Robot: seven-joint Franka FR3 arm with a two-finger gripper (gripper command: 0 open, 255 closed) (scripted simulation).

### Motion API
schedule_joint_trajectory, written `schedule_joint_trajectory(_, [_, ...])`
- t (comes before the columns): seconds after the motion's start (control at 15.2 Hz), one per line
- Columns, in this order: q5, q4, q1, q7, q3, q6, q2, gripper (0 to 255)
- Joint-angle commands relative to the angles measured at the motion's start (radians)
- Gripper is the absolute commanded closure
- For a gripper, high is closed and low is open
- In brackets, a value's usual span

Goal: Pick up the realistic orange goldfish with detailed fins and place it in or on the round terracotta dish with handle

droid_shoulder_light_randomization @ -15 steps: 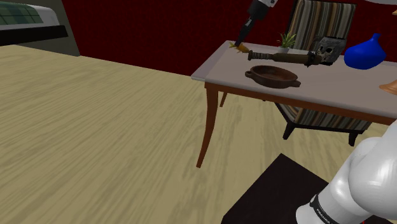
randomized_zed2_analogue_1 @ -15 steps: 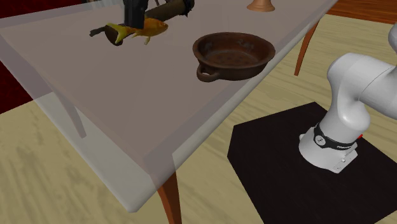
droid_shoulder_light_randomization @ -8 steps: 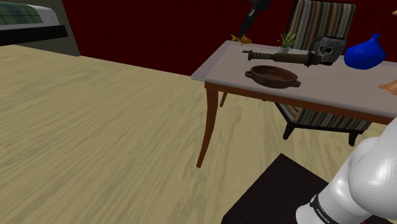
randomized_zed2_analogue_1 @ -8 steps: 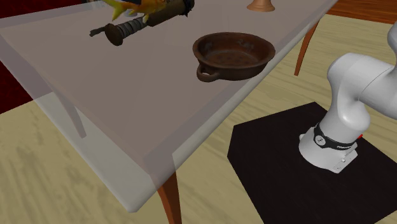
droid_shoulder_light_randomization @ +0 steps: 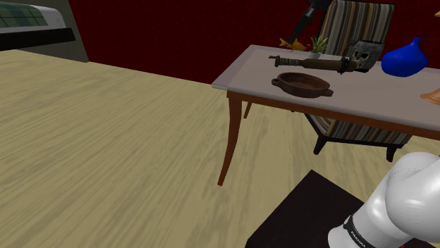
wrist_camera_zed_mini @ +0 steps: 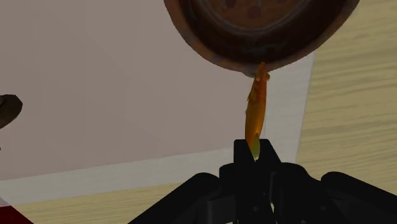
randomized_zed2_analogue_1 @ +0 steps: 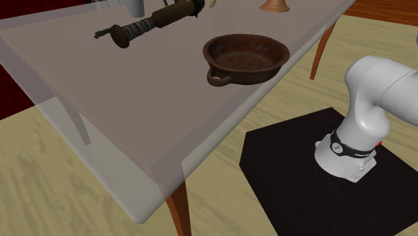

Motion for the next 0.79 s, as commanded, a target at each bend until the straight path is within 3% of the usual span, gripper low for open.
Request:
schedule_joint_trajectory(0.0, [-0.022, -0.055, -0.012, 0.0, 0.005, -0.017, -0.073, 255])
schedule_joint_trajectory(0.33, [-0.064, -0.158, -0.047, -0.006, 0.011, -0.076, -0.238, 255])
schedule_joint_trajectory(0.73, [-0.072, -0.272, -0.058, -0.019, 0.014, -0.001, -0.276, 255])
